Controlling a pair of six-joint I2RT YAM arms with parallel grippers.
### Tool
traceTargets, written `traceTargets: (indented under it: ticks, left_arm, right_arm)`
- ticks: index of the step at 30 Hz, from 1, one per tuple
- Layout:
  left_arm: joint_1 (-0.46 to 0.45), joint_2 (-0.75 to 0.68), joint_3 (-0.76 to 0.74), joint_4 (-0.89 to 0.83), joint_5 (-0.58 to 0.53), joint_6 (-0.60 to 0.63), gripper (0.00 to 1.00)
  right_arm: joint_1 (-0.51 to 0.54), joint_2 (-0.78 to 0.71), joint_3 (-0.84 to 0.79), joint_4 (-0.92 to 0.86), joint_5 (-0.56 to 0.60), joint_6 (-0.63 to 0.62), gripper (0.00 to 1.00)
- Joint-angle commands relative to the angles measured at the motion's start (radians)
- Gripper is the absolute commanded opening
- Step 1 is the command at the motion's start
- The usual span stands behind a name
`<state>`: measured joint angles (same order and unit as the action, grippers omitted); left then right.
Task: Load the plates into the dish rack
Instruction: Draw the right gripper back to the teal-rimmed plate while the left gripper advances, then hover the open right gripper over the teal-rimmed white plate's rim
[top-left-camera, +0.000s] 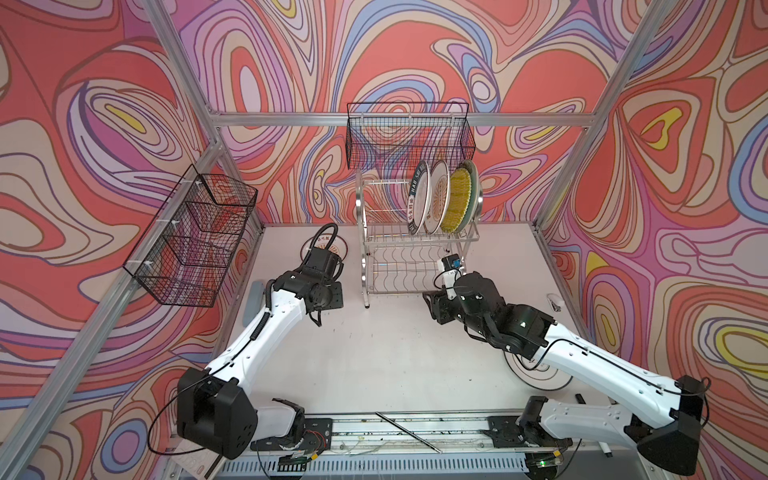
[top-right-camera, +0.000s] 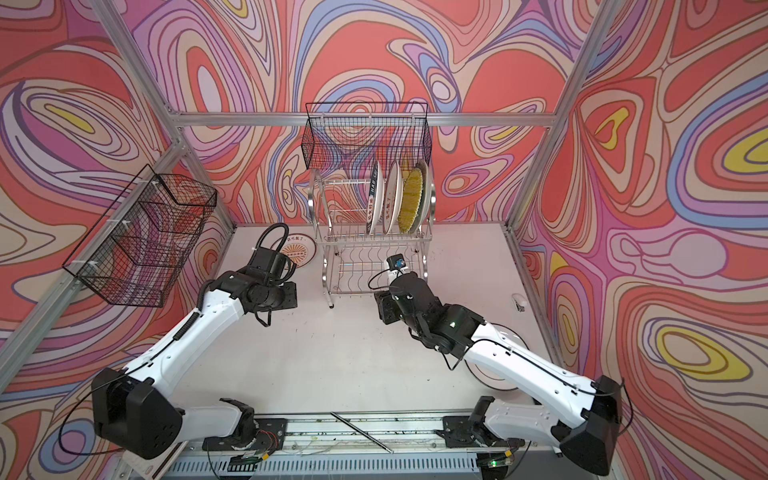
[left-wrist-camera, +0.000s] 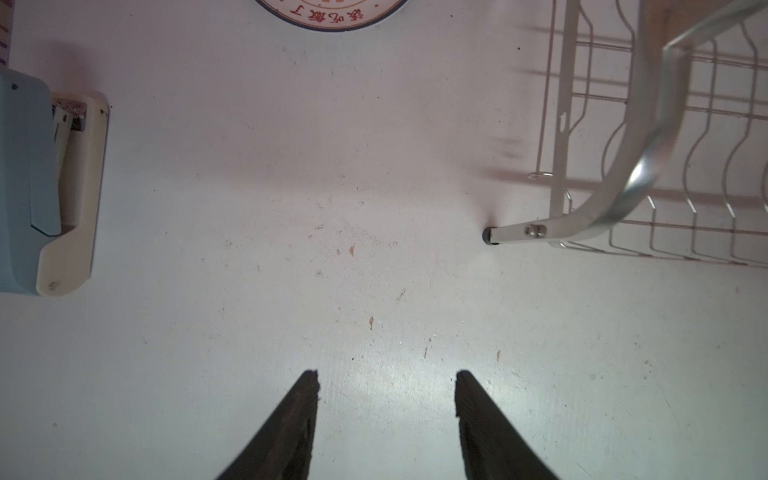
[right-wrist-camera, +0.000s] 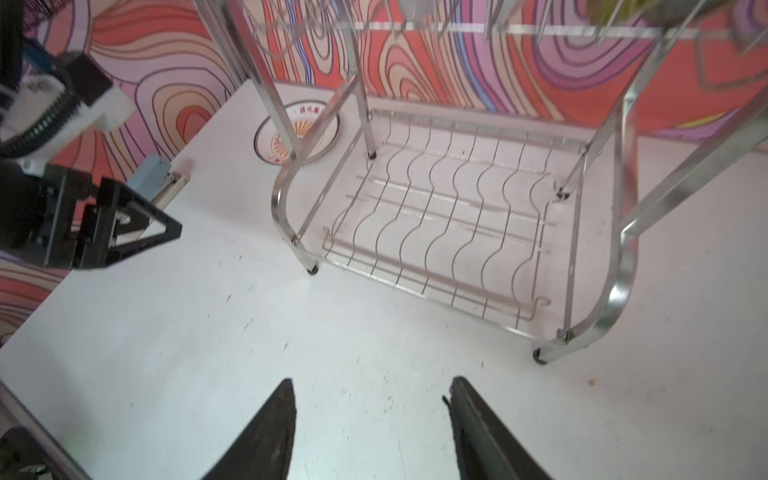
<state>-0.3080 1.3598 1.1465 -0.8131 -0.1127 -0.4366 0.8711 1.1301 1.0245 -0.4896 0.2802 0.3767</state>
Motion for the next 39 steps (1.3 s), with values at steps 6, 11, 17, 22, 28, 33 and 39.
traceTargets:
  ticks: [6,11,17,22,28,33,39]
  left_arm:
    - [0.047,0.066,0.039,0.064,0.018,0.023,0.55]
    - [0.05,0.063,0.031,0.07,0.048,0.004,0.55]
    - [0.049,0.003,-0.034,0.118,0.144,-0.085,0.55]
    - [0.046,-0.082,-0.152,0.191,0.187,-0.172,0.54]
    - [0.047,-0.163,-0.189,0.179,0.194,-0.191,0.54]
    - [0.046,-0.198,-0.188,0.143,0.229,-0.197,0.54]
    - [0.043,-0.26,-0.211,0.178,0.334,-0.273,0.54]
  right_arm:
    - [-0.001,-0.1,-0.09,-0.096,0.137,0.213,0.63]
    - [-0.038,-0.112,-0.097,-0.373,0.239,0.413,0.67]
    - [-0.162,-0.226,-0.227,-0.472,0.185,0.562,0.73]
    - [-0.294,-0.282,-0.342,-0.433,0.07,0.575,0.76]
    - [-0.388,-0.269,-0.419,-0.377,-0.012,0.58,0.77]
    - [-0.418,-0.234,-0.429,-0.37,-0.008,0.585,0.77]
    - [-0.443,-0.192,-0.471,-0.332,-0.031,0.59,0.77]
